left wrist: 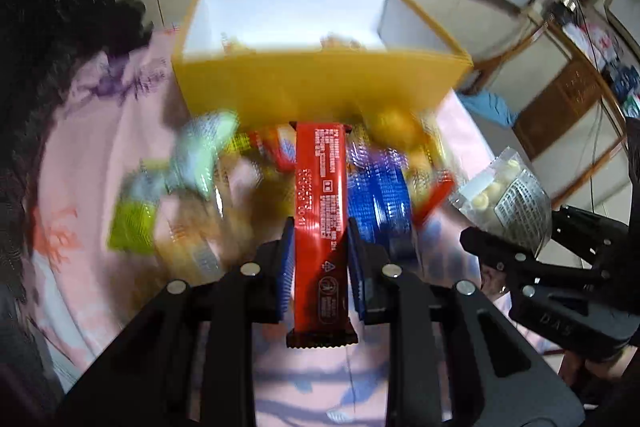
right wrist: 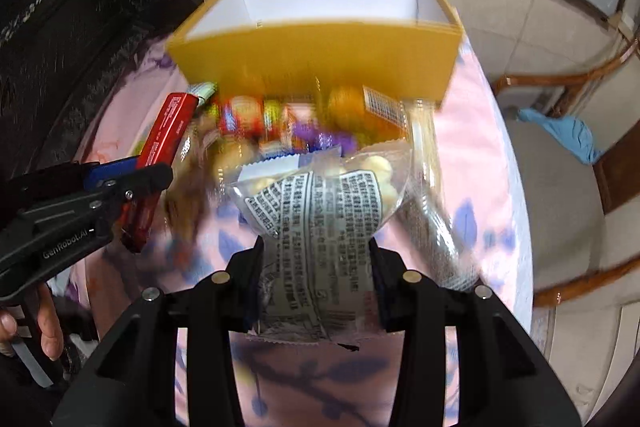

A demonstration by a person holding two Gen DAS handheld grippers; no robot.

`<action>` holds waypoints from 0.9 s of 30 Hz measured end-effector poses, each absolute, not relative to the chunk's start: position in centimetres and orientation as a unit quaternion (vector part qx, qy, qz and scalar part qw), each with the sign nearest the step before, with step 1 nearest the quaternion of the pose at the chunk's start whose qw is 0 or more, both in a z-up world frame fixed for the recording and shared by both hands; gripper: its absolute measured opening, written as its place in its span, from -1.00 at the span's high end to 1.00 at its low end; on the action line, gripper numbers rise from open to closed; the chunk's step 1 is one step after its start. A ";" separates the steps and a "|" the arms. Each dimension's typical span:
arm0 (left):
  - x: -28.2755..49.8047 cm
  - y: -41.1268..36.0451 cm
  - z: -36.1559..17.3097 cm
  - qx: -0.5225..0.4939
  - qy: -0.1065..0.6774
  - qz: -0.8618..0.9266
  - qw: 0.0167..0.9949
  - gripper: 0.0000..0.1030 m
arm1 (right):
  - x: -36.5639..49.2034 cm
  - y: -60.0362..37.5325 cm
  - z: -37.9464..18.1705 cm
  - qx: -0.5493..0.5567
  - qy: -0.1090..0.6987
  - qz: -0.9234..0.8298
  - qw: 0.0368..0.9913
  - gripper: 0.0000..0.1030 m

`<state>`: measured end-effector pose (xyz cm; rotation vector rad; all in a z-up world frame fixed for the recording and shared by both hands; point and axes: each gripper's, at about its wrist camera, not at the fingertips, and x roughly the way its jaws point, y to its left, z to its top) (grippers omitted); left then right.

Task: Organize snacks
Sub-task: 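Lower both held snacks into the yellow box and release them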

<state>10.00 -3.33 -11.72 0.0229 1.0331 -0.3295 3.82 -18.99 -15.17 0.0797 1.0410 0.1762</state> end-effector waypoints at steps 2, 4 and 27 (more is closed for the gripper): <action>12.2 -3.8 -10.4 0.013 0.480 -0.150 0.864 0.54 | 6.2 -18.5 -13.5 0.029 0.475 0.087 0.875 0.16; 14.7 -4.1 -9.0 0.015 0.471 -0.145 0.870 0.54 | 8.3 -18.3 -12.3 0.026 0.462 0.090 0.882 0.16; 28.1 -4.4 -7.1 -0.001 0.471 -0.124 0.873 0.53 | 22.1 -19.7 -8.3 0.022 0.427 0.073 0.901 0.15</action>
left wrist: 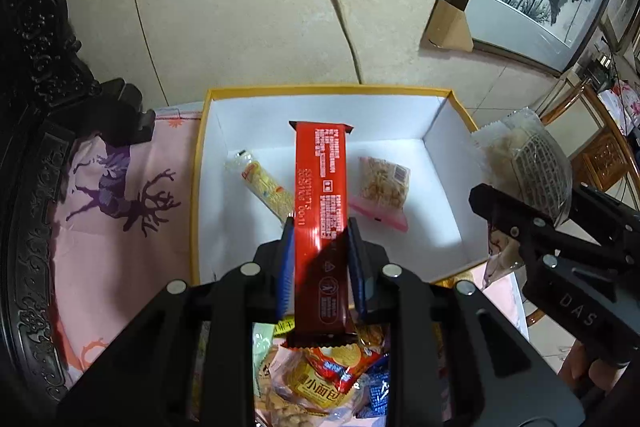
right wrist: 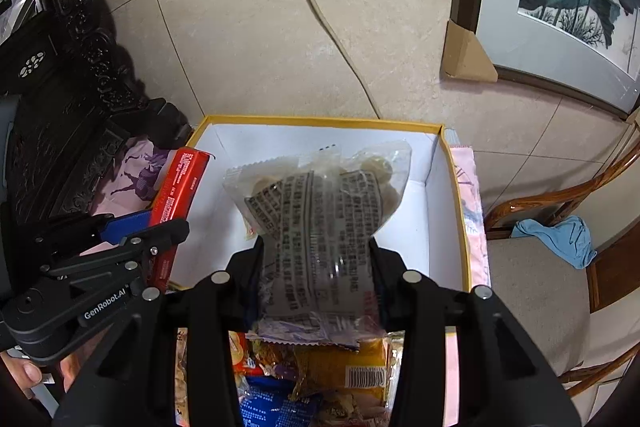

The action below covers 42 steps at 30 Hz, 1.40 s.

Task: Organize snacks
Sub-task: 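Lower both held snacks into the yellow box and release them, then grasp long dark snack bag with right tool while left tool grasps puffed-cracker bag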

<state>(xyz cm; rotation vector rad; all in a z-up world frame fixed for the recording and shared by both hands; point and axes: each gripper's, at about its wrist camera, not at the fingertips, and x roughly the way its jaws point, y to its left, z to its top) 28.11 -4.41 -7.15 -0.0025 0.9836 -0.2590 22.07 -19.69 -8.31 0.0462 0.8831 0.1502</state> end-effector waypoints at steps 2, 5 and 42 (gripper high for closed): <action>28.6 -4.6 -6.9 0.004 0.471 -0.120 0.874 0.18 | 22.8 -19.6 -8.7 0.014 0.431 0.074 0.899 0.12; 29.4 -3.9 -6.2 0.000 0.472 -0.087 0.877 -0.84 | 23.5 -20.4 -9.5 0.001 0.449 0.054 0.892 -0.14; 10.7 4.6 -19.5 -0.013 0.568 0.017 0.823 -0.85 | -0.3 -20.1 -26.3 0.029 0.583 0.097 0.806 0.41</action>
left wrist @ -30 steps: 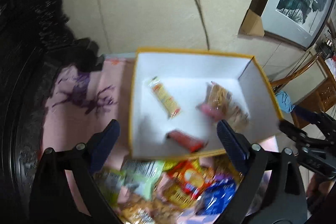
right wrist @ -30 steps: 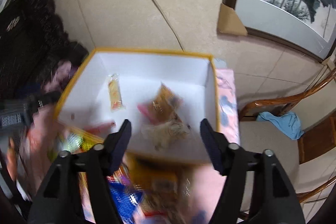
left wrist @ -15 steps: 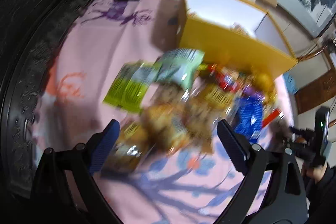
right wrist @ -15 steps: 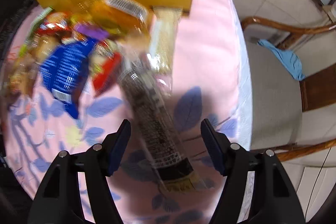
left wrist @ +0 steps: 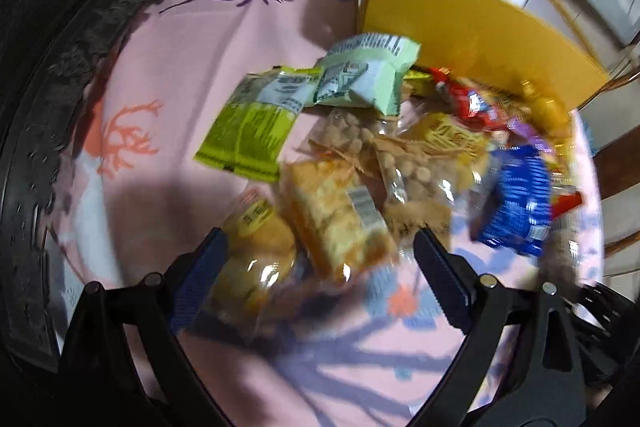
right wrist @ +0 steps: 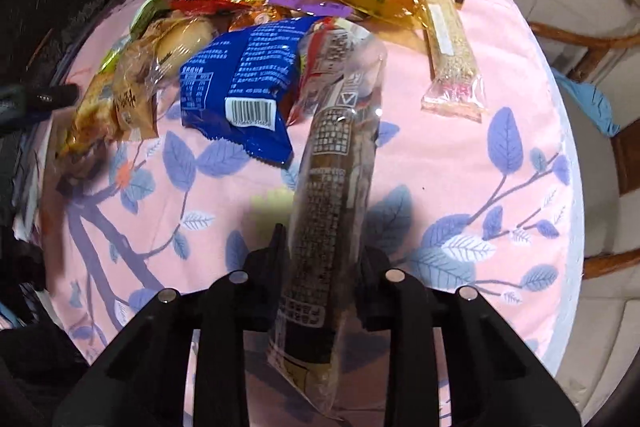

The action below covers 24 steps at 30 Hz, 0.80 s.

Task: Organize snacks
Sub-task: 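Grasp long dark snack bag with right tool while left tool grasps puffed-cracker bag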

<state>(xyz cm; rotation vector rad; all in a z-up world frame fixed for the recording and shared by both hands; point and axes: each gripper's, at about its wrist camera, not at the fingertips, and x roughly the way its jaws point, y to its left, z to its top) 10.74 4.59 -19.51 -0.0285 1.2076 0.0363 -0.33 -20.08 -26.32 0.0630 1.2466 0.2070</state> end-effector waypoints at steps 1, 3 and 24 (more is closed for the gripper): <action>11.1 4.2 -20.1 -0.003 0.572 0.023 0.820 -0.85 | -0.2 -20.4 -26.3 0.029 0.584 0.097 0.806 0.41; 11.8 3.8 -21.5 0.017 0.584 0.038 0.811 -0.85 | -0.3 -20.3 -26.2 0.029 0.584 0.096 0.805 0.40; 12.0 3.3 -23.8 0.005 0.596 0.024 0.803 0.06 | 0.7 -19.6 -25.9 0.037 0.599 0.084 0.796 0.41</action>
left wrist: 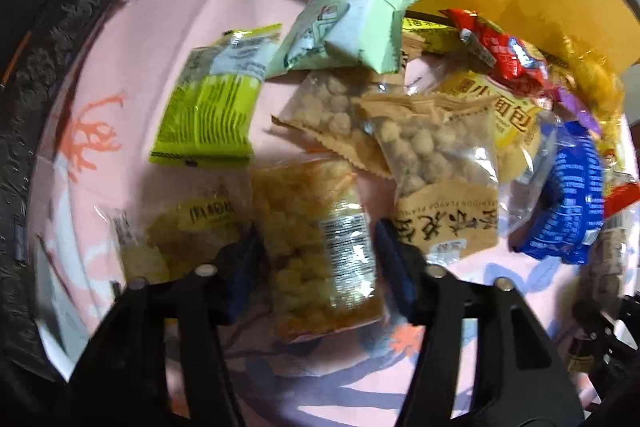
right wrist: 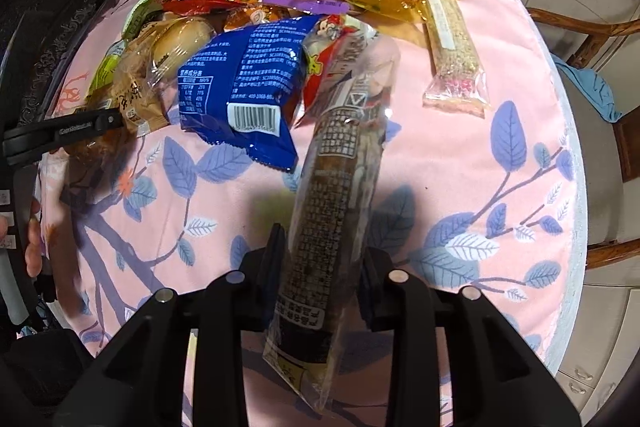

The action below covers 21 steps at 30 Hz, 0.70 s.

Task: Organize snacks
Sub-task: 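Grasp long dark snack bag with right tool while left tool grasps puffed-cracker bag, then carry both bags over the yellow box and open both tools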

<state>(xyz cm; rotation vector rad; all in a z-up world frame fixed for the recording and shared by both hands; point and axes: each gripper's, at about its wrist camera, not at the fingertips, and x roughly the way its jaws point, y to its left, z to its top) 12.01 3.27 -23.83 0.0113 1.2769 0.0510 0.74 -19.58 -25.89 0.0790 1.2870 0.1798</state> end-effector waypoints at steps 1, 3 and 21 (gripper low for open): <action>11.7 3.5 -23.8 0.000 0.596 0.020 0.803 0.08 | 0.6 -19.6 -25.6 0.043 0.595 0.086 0.798 0.43; 11.0 4.1 -23.3 -0.024 0.596 0.009 0.802 0.09 | 0.3 -19.6 -24.4 0.045 0.577 0.083 0.811 0.44; 10.3 -1.1 -9.4 -0.050 0.475 -0.122 0.870 0.10 | 3.4 -17.7 -10.7 0.055 0.440 0.122 0.888 0.45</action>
